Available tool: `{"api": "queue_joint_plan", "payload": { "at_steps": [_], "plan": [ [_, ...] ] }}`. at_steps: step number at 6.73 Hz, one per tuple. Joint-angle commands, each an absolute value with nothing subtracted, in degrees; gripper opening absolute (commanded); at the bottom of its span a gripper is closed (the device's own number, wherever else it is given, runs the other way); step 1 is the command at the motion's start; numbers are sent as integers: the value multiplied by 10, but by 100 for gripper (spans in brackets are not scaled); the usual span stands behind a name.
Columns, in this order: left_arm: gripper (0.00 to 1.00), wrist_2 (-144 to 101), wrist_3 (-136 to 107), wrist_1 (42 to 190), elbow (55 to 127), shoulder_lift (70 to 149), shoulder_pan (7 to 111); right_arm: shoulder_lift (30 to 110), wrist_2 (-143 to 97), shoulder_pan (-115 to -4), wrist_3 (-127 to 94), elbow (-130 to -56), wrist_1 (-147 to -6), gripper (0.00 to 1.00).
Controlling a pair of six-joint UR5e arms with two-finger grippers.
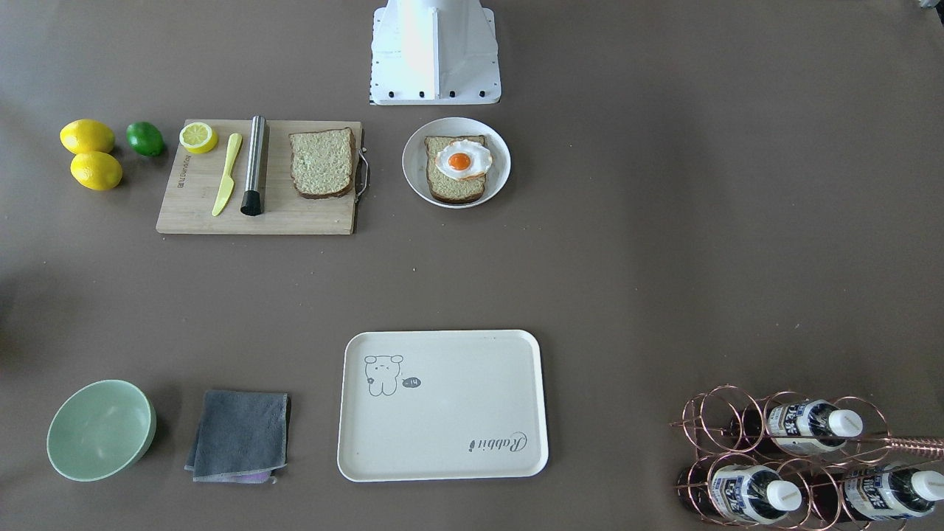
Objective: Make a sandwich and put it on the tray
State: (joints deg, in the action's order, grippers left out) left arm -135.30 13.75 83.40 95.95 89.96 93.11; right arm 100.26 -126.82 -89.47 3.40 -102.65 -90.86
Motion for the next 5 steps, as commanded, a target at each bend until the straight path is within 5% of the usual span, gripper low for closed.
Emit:
{"api": "queue_joint_plan", "payload": {
  "at_steps": [1,5],
  "plan": [
    [98,-1354,137,842,955,900,926,998,-1268,-895,35,-1027,-906,100],
    [98,-1354,137,843,929,898,925,997,-1267,-885,34,-1027,-902,100]
  ]
}}
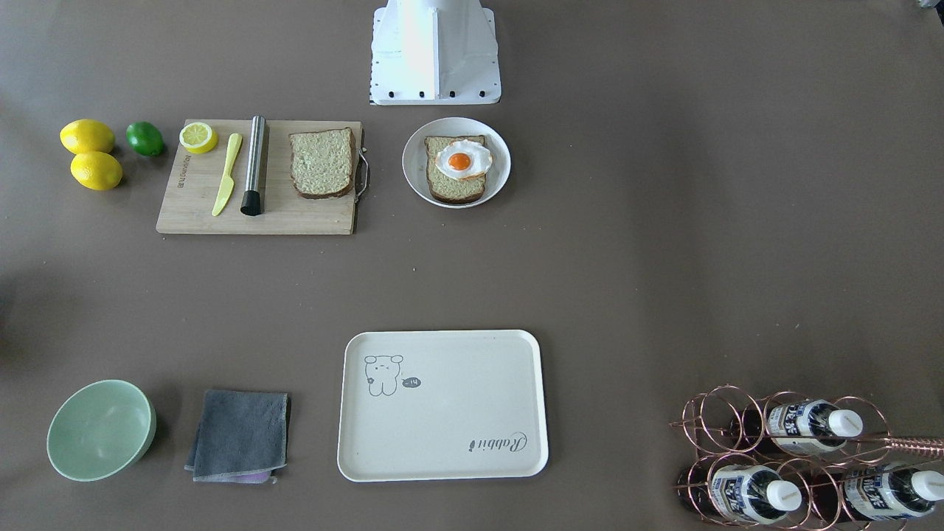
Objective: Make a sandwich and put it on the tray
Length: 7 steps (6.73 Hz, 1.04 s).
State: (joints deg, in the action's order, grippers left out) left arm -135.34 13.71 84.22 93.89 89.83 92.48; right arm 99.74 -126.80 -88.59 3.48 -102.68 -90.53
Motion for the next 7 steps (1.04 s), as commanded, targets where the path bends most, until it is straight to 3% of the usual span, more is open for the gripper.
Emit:
{"api": "queue_joint_plan", "payload": {
  "at_steps": [1,4,7],
  "plan": [
    [98,-1354,137,843,927,899,925,998,-1267,-885,33,-1017,-863,100],
    [98,-1354,137,843,927,894,925,1005,-1268,-884,35,-942,-738,100],
    [98,-1381,137,843,926,890,925,983,-1298,-881,27,-935,-706,100]
  ]
}}
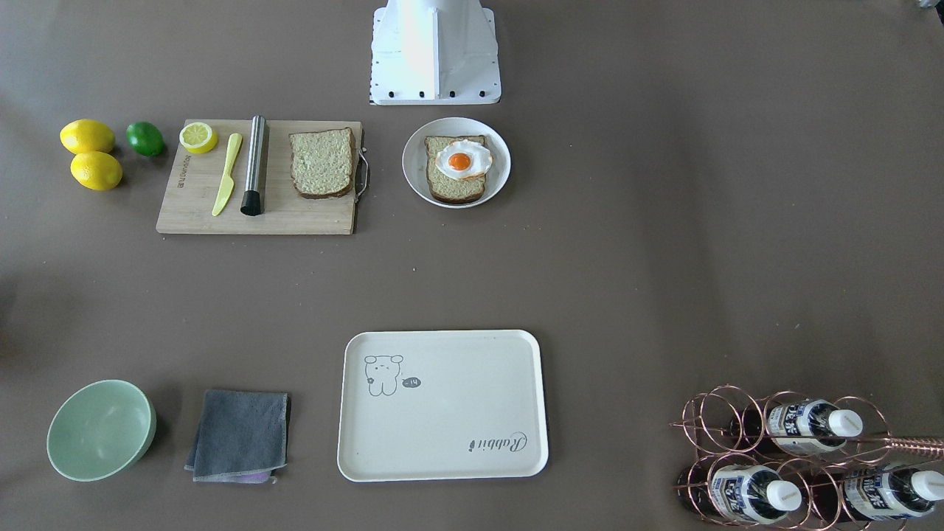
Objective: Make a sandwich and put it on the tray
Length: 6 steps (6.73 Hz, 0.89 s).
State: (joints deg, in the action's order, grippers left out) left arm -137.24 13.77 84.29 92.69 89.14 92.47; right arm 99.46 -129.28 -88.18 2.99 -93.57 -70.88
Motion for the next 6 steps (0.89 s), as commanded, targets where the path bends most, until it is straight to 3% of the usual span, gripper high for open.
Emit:
{"api": "queue_joint_plan", "payload": {
  "at_steps": [1,3,6],
  "plan": [
    [98,-1381,137,843,926,889,926,966,-1298,-881,26,-937,-735,100],
    [98,-1382,138,843,928,882,929,916,-1302,-883,27,-939,-836,100],
    [98,-1381,138,842,932,890,927,952,-1311,-899,29,-975,-866,100]
  ]
}}
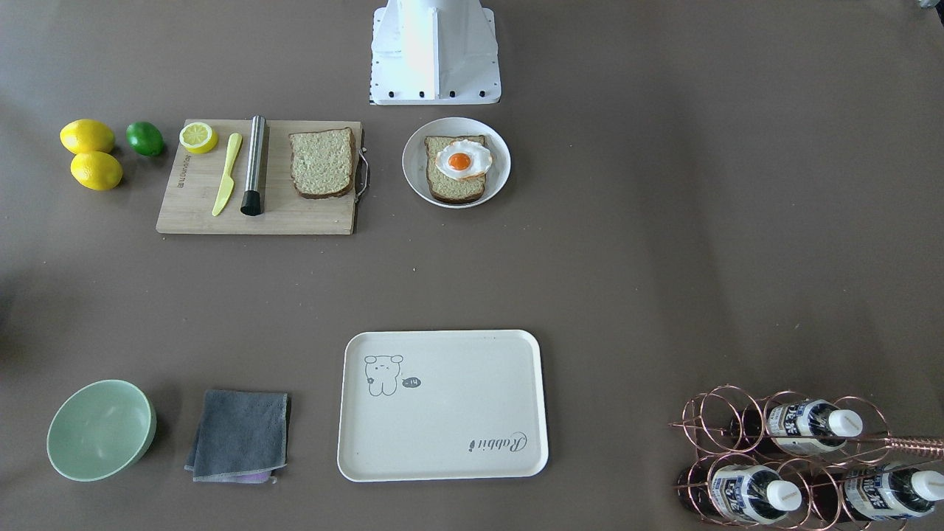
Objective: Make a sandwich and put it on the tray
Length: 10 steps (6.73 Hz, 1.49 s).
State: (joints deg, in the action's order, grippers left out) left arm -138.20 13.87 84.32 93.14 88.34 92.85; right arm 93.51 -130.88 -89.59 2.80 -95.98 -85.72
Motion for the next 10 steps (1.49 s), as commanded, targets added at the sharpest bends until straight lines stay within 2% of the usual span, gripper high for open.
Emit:
{"api": "queue_joint_plan", "payload": {
  "at_steps": [1,4,6,7,8,10],
  "plan": [
    [98,-1378,137,841,932,889,927,953,-1314,-899,29,-976,-863,100],
    [98,-1382,137,919,919,904,933,938,-1333,-893,26,-986,-867,100],
    [98,-1382,87,938,947,929,933,924,-1337,-856,23,-1039,-862,100],
    [98,-1382,33,992,954,932,926,898,-1342,-820,1,-1052,-862,100],
    [98,-1378,11,1071,946,933,895,850,-1338,-778,-78,-1052,-862,99],
    [99,-1376,-26,1093,951,944,846,811,-1329,-663,-305,-1073,-789,100]
  ]
}}
